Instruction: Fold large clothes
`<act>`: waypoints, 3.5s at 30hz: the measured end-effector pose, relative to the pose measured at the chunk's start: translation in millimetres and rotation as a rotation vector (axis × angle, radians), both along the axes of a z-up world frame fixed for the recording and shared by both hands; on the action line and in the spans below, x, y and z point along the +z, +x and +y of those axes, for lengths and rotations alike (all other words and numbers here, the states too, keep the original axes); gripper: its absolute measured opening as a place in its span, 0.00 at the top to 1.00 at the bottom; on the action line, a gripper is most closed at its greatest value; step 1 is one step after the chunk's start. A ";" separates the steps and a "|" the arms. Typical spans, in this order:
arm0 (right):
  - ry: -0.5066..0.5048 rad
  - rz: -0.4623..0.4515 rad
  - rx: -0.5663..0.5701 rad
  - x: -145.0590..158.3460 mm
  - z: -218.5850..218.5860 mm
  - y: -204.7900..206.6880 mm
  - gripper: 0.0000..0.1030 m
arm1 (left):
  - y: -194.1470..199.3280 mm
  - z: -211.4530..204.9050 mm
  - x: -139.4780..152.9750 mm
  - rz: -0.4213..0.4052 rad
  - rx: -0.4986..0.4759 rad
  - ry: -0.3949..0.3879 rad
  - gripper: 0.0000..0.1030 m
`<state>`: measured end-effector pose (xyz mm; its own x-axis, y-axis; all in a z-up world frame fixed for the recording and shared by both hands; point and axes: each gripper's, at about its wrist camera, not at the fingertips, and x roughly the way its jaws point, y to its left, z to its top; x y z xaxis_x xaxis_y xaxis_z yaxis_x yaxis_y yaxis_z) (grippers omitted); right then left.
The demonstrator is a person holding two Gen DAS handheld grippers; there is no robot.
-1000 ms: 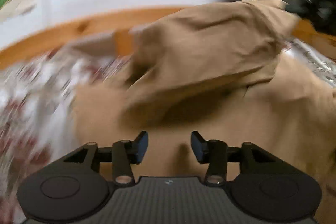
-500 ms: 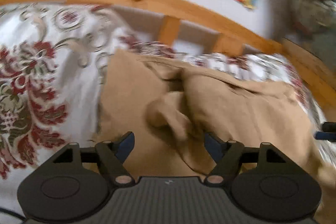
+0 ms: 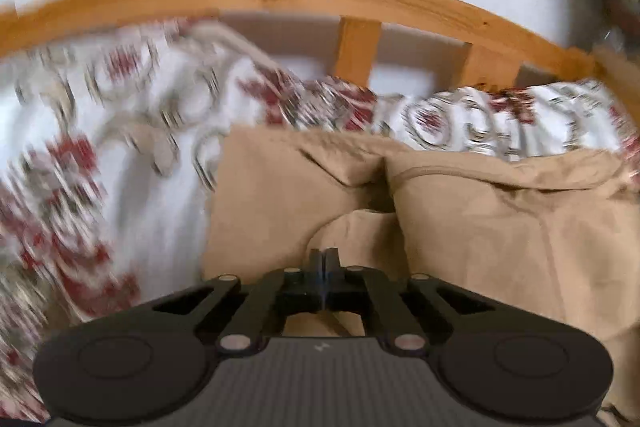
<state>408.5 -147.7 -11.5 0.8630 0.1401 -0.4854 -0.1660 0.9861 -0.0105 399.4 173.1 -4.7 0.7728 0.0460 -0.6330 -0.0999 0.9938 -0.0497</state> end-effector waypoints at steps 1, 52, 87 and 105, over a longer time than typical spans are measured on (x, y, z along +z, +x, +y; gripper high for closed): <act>-0.034 -0.013 0.009 -3.7 4.9 -8.4 0.90 | -0.1 -2.7 0.7 -0.020 0.012 0.042 1.00; -0.358 -0.212 0.254 -43.9 9.7 -133.5 0.06 | -135.9 -60.7 -16.0 -0.114 -0.218 0.198 0.11; -0.617 -0.133 0.333 -100.8 -41.3 -352.1 0.01 | -317.2 -172.4 -55.1 0.080 -0.493 0.475 0.00; -0.403 -0.101 0.215 -72.8 -69.6 -327.1 0.60 | -345.6 -106.0 -52.3 0.049 -0.258 0.522 0.18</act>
